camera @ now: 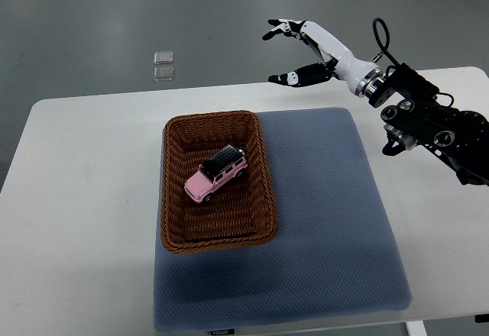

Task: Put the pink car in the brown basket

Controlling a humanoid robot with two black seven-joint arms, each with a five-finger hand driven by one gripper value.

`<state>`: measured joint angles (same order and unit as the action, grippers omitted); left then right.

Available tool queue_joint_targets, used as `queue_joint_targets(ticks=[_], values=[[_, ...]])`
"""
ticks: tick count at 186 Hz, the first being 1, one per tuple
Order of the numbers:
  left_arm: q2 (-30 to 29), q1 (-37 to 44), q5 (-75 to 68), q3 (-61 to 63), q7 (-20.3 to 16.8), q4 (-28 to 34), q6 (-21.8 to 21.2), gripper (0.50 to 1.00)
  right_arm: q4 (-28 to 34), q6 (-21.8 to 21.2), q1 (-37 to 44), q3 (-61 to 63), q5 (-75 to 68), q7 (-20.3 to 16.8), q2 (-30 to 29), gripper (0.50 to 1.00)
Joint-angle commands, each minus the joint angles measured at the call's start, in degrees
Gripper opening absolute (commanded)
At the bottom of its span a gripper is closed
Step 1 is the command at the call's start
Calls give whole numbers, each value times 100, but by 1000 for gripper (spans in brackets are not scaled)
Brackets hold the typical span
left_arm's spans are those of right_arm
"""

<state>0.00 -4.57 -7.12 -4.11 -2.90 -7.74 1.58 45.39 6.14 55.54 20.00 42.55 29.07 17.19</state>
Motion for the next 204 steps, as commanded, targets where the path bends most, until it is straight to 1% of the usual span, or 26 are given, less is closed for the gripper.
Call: queue_joint_targets(ticks=[1,19,33,42,58,86,98,134,161,204], values=[[0,0,0,-2,0,0,0,1000,-12,10,-290,268,-845,-226,170,909],[0,0,0,7,0,0,0,1000,-4,-17,-527,461,-1531,-314,258,909],[0,0,0,7,0,0,0,1000,-12,-70,-668,628,-2181,-516,267,909],[0,0,0,7,0,0,0,1000,-12,-175,-773,698,-2655,-727,276,911],[0,0,0,7,0,0,0,1000,-12,-333,-887,707,-3191,-841,346,911],[0,0,0,7,0,0,0,1000,-12,-614,-1011,707,-3622,-850,416,911],[0,0,0,7,0,0,0,1000,-21,-667,-1046,707,-3719,-850,478,911],[0,0,0,7,0,0,0,1000,-65,-579,-1090,707,-3754,-798,469,913],[0,0,0,7,0,0,0,1000,-258,-597,-1116,804,-3754,-789,373,913],[0,0,0,-2,0,-17,0,1000,-267,-623,-1257,839,-3745,-798,373,913]])
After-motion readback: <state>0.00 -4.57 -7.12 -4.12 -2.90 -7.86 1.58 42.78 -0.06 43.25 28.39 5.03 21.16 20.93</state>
